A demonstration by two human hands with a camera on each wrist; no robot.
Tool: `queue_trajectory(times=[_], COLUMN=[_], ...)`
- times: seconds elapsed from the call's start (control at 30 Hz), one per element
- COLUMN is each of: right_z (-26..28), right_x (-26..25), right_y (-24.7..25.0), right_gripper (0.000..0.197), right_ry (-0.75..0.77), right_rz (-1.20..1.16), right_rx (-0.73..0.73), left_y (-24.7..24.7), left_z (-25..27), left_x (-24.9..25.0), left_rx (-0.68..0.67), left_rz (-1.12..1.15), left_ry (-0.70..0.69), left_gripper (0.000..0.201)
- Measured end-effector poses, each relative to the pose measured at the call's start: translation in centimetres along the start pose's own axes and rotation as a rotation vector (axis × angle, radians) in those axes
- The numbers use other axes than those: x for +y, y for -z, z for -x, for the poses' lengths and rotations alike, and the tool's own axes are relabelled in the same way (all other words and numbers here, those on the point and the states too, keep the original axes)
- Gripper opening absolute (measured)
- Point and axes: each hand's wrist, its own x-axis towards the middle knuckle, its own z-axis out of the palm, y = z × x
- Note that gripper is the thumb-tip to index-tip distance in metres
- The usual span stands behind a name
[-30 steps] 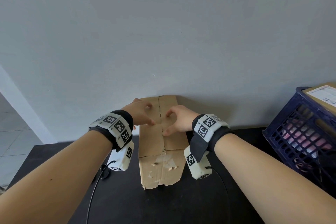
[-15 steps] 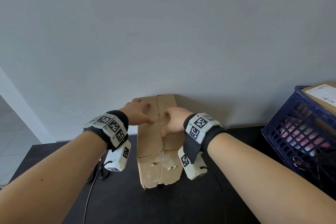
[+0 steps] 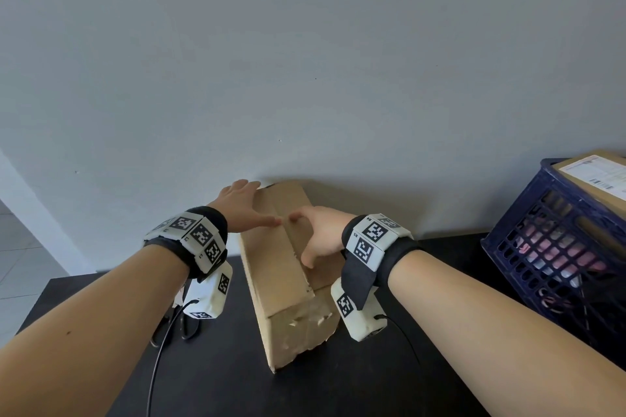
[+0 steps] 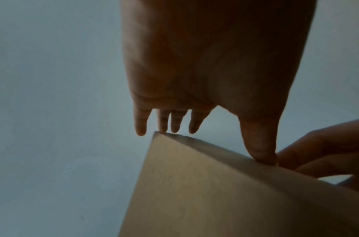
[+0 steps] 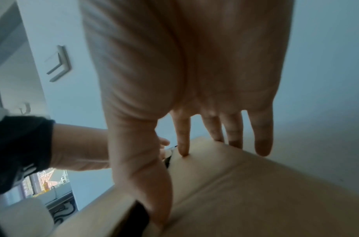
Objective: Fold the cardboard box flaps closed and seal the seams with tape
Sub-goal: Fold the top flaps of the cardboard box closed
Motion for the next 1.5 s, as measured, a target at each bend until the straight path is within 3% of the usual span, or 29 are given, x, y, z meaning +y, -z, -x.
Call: queue_trajectory(times=[0.17, 0.3, 0.47, 0.57, 0.8, 0.9, 0.97, 1.07, 1.17, 1.27, 1.4, 1.5], right_z=[-0.5, -0.8, -0.9, -1.0, -1.0, -1.1, -1.3, -1.6, -1.6, -1.6, -1.8, -2.3], right_x=[0.1, 0.2, 2.1, 2.9, 3.1, 3.5, 3.8, 4.4, 4.9, 5.3, 5.6, 5.6], right_y=[0.2, 0.7, 1.1, 0.5, 1.0, 1.1, 1.0, 0.8, 0.5, 0.0, -0.1, -0.3], right_gripper=[0.104, 0.113, 0.091, 0.081, 0.053, 0.051, 0.053, 0.072, 0.082, 0.079, 0.073, 0.068], right_ry=[0.036, -0.021, -0.233, -0.255, -0.218, -0.250, -0.242, -0.203, -0.149, -0.088, -0.018, -0.035], right_rz=[0.005, 0.043, 0.137, 0.010, -0.138, -0.113, -0.107, -0.156, -0.278, -0.335, -0.283, -0.172], right_rx=[-0.057, -0.064, -0.192, -0.215, 0.028, 0.090, 0.176, 0.275, 0.288, 0.288, 0.276, 0.255], left_y=[0.2, 0.2, 0.4, 0.3, 0.8, 0.7, 0.9, 1.1, 1.0, 0.8, 0.8, 0.6], left_z=[0.0, -0.1, 0.0, 0.0, 0.1, 0.5, 0.8, 1.2, 1.7, 1.9, 2.4, 2.8], left_x=[-0.5, -0.8, -1.1, -1.0, -2.1, -2.2, -2.4, -2.6, -2.6, -2.5, -2.6, -2.4], left_rx=[-0.052, -0.019, -0.018, -0.011, 0.052, 0.086, 0.082, 0.004, -0.059, -0.083, -0.097, -0.093], left_rz=[0.059, -0.001, -0.034, -0.013, 0.032, 0.015, -0.037, -0.026, 0.076, 0.119, 0.195, 0.120], left_ry=[0.021, 0.068, 0.111, 0.109, 0.153, 0.170, 0.189, 0.211, 0.208, 0.205, 0.215, 0.195], left_gripper=[0.090, 0.090, 0.088, 0.087, 0.079, 0.070, 0.069, 0.068, 0.055, 0.048, 0.039, 0.041])
